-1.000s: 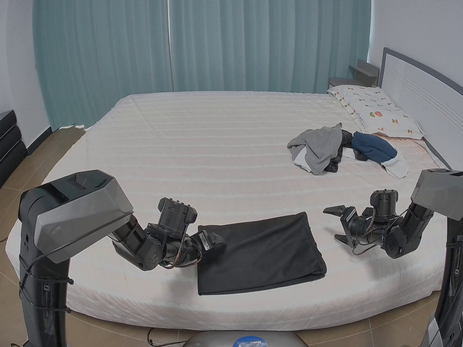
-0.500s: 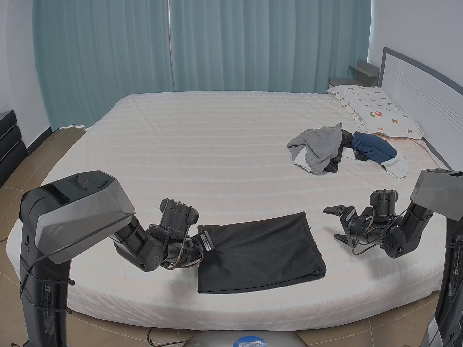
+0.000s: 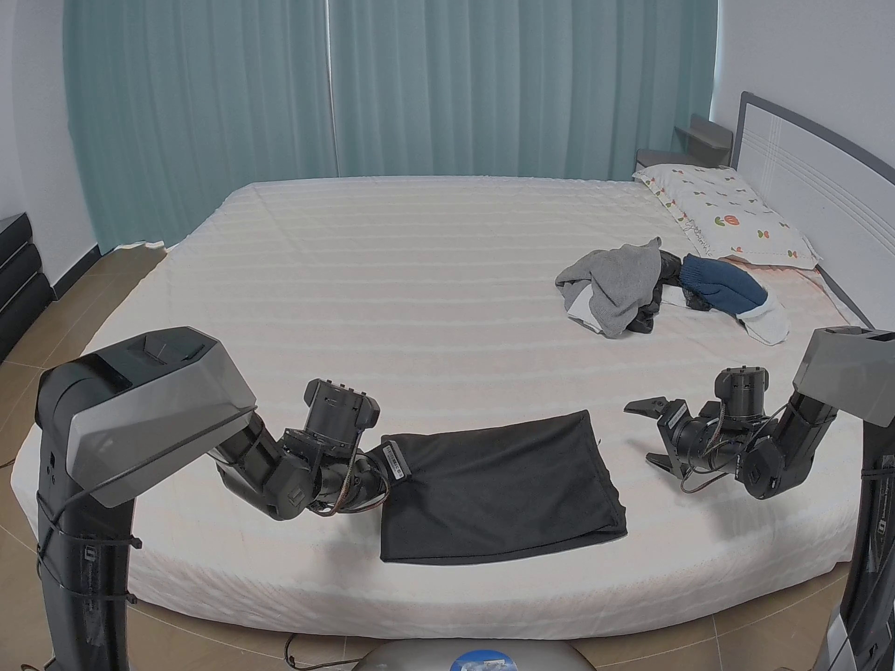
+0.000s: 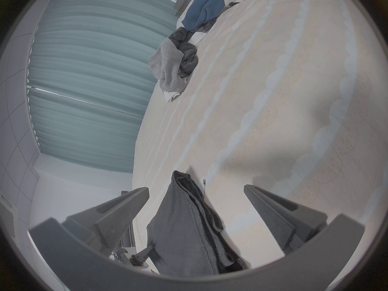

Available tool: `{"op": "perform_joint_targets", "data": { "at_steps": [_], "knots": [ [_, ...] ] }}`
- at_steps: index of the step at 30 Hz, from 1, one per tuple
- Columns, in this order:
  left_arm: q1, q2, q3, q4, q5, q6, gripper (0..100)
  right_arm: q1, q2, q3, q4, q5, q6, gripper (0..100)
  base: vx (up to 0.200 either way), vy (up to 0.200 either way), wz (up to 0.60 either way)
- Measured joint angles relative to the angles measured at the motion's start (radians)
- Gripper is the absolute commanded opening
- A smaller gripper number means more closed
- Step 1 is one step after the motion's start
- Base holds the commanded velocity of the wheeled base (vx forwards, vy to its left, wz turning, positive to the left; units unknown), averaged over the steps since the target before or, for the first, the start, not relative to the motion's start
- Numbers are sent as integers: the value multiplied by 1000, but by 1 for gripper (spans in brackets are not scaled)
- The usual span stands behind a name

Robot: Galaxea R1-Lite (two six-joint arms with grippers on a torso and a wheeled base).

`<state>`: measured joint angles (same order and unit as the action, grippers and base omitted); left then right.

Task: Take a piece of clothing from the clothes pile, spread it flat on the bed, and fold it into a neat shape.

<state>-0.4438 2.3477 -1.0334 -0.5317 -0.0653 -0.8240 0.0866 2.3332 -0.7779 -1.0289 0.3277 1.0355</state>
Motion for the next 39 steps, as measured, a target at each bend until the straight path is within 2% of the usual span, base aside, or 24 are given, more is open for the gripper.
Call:
{"op": "perform_joint_targets", "data": {
  "at_steps": [8,24,39],
  "knots": [
    [22,5,-10,-57,1,-2,0,2,0,0,0,0,0,100,0,0,0],
    [39,0,-10,-44,-3,-3,0,3,0,7,-1,-1,-1,100,0,0,0],
    [41,-15,6,-39,-2,-45,0,8,1,9,-3,-3,-3,100,0,200,0]
  ]
}}
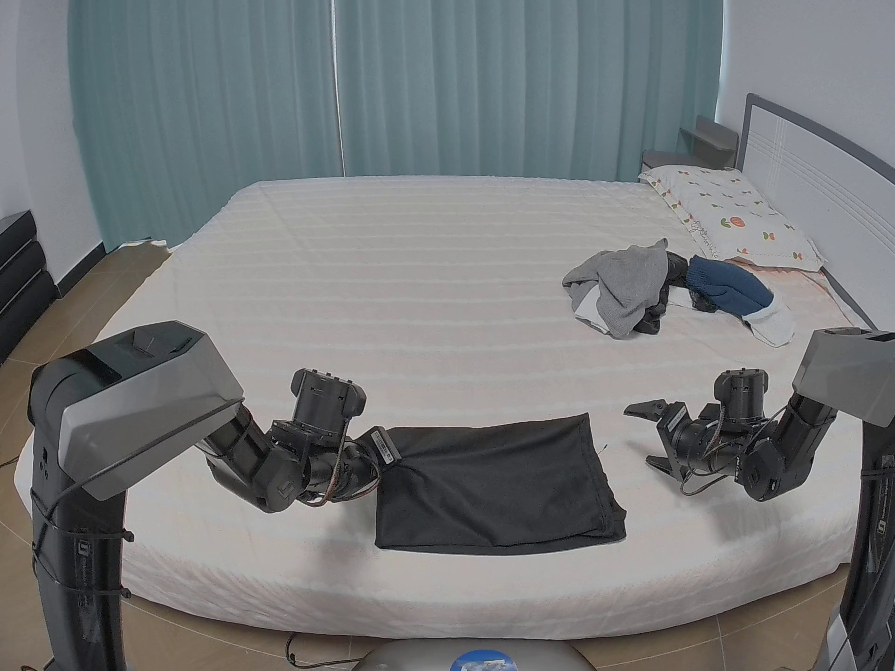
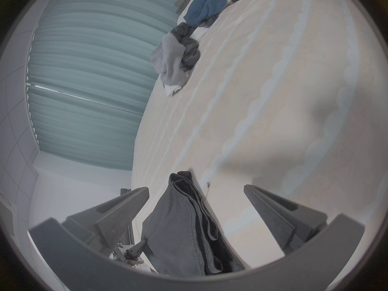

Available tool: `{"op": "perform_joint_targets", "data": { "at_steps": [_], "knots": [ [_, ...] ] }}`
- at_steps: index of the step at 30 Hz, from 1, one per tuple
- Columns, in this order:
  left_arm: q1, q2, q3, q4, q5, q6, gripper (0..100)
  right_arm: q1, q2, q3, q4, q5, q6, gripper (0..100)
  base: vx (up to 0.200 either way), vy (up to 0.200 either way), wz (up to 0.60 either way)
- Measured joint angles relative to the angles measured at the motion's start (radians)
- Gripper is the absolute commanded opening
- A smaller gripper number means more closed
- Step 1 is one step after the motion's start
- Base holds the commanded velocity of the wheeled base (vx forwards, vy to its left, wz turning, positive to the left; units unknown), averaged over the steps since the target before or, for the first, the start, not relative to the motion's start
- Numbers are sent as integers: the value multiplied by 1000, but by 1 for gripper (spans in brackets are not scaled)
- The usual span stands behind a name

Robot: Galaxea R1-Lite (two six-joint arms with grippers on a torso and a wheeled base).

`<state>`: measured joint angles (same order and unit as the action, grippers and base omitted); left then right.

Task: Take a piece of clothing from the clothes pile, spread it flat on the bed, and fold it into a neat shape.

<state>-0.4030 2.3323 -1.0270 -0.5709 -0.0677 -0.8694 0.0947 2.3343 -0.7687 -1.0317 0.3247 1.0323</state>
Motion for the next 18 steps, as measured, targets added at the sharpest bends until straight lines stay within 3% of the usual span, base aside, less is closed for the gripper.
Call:
{"op": "perform_joint_targets", "data": {
  "at_steps": [18],
  "knots": [
    [3,-11,27,1,1,-2,0,0,0,0,1,-1,0,100,0,200,0]
  ]
}}
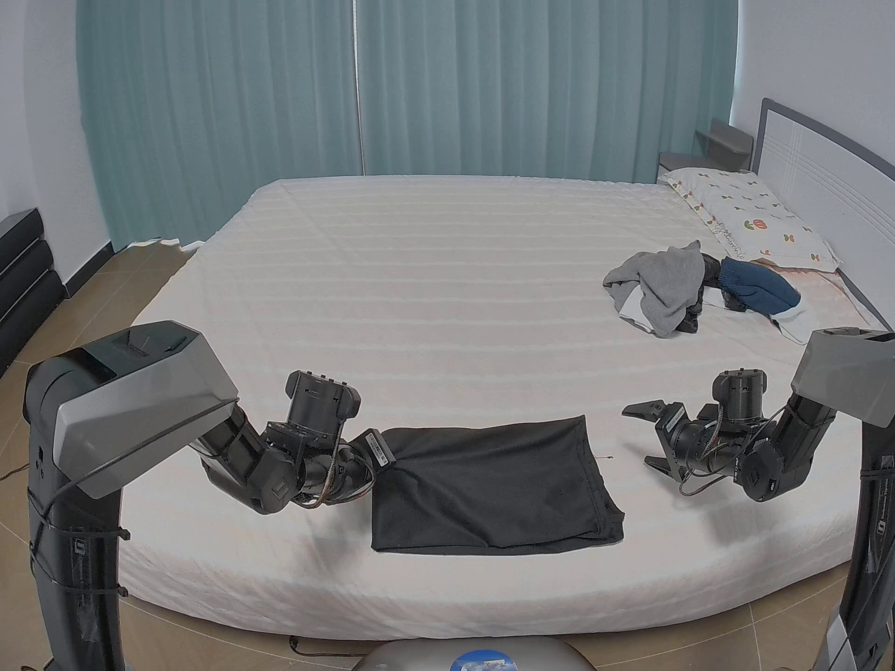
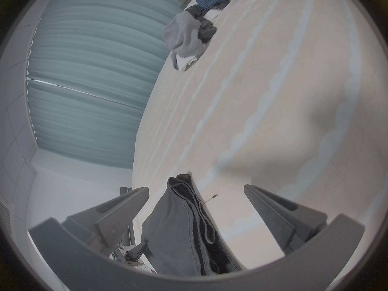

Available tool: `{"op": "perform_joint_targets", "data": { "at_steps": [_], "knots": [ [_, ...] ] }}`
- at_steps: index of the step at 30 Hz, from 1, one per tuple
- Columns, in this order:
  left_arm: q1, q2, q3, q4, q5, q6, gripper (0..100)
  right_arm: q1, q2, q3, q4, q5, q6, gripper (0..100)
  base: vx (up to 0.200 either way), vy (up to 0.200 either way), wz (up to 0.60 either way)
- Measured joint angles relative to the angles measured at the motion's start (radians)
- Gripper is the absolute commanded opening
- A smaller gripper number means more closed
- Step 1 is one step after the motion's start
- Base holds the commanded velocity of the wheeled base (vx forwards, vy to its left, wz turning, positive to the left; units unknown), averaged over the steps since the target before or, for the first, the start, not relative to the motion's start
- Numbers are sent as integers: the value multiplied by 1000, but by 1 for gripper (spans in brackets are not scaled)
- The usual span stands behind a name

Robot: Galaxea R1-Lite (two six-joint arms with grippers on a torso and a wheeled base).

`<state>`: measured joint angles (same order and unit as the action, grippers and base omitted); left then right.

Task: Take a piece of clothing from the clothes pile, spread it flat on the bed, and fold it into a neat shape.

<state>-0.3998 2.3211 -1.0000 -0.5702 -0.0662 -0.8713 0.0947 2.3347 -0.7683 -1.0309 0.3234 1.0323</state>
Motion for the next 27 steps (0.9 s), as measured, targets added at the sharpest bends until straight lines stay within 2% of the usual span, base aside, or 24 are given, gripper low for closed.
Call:
{"op": "perform_joint_targets", "data": {
  "at_steps": [27],
  "knots": [
    [-5,-23,22,30,0,-19,0,0,1,1,-1,0,-1,100,0,200,0]
  ]
}}
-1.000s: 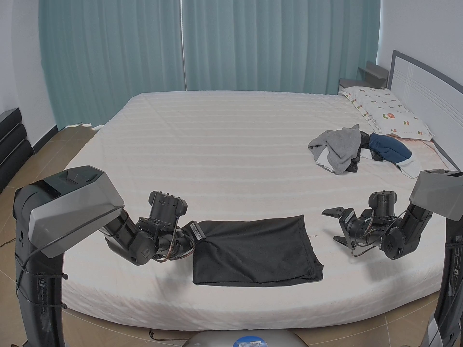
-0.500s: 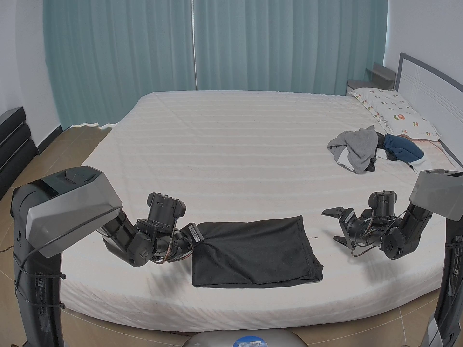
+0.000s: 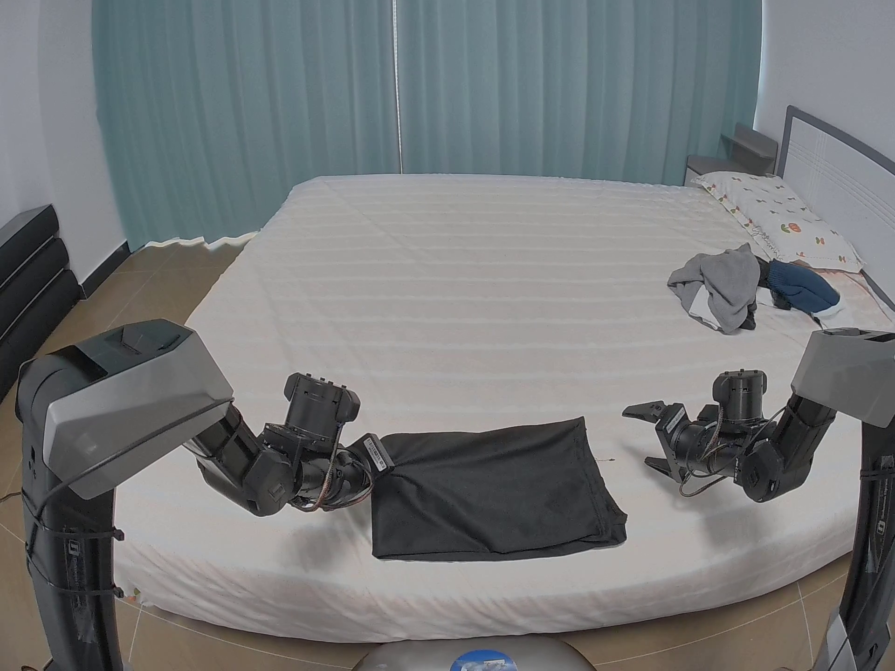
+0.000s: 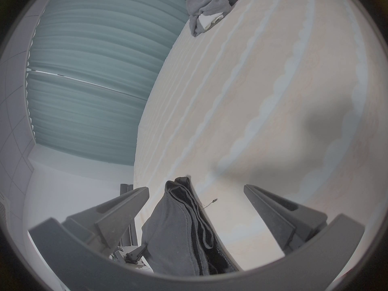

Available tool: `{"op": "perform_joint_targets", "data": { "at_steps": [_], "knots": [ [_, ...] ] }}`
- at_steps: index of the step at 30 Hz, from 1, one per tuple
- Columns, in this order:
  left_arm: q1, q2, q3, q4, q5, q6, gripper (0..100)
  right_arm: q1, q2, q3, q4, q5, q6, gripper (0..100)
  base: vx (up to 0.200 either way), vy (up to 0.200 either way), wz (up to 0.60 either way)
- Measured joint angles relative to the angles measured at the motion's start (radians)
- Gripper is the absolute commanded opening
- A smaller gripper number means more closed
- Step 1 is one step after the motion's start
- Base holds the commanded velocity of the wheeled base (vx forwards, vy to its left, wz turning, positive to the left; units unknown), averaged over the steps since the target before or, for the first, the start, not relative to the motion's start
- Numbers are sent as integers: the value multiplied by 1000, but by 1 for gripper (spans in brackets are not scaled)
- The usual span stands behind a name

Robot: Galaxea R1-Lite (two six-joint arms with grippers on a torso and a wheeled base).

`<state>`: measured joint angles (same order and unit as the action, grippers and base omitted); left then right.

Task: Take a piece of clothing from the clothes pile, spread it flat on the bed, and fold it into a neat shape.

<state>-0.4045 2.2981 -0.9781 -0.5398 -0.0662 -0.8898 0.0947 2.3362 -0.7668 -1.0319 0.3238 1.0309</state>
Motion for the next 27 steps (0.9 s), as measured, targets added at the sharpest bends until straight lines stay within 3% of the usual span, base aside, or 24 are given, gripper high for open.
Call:
{"op": "perform_joint_targets", "data": {
  "at_steps": [27],
  "knots": [
    [-4,5,-2,-1,-1,-6,0,1,0,1,0,0,-3,100,0,0,0]
  ]
}}
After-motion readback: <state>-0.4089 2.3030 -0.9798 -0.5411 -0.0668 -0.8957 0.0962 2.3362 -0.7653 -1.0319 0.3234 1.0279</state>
